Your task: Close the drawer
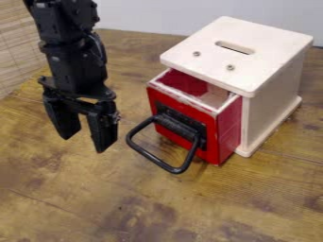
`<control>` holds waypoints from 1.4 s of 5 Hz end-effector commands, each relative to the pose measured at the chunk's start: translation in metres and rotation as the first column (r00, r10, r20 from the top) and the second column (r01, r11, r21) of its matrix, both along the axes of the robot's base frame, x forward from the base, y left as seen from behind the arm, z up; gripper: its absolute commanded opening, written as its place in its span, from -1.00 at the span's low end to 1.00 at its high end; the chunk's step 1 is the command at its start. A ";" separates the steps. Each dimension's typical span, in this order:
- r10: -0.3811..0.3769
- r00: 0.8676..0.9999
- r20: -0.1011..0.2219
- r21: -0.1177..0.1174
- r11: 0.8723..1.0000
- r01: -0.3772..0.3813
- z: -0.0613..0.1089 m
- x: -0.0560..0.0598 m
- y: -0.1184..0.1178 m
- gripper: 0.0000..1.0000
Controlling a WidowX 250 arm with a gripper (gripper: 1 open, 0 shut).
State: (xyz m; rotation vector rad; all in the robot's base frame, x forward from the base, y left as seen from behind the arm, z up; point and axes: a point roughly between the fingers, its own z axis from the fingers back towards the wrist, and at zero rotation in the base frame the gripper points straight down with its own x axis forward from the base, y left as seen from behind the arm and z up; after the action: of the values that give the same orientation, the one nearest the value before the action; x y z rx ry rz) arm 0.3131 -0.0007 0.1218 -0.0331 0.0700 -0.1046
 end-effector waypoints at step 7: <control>0.013 0.999 0.052 0.016 1.000 -0.014 0.013 0.002 0.007 1.00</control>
State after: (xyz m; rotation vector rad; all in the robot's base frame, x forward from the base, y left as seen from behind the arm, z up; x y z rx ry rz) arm 0.3141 0.0008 0.1210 -0.0235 0.0630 -0.1022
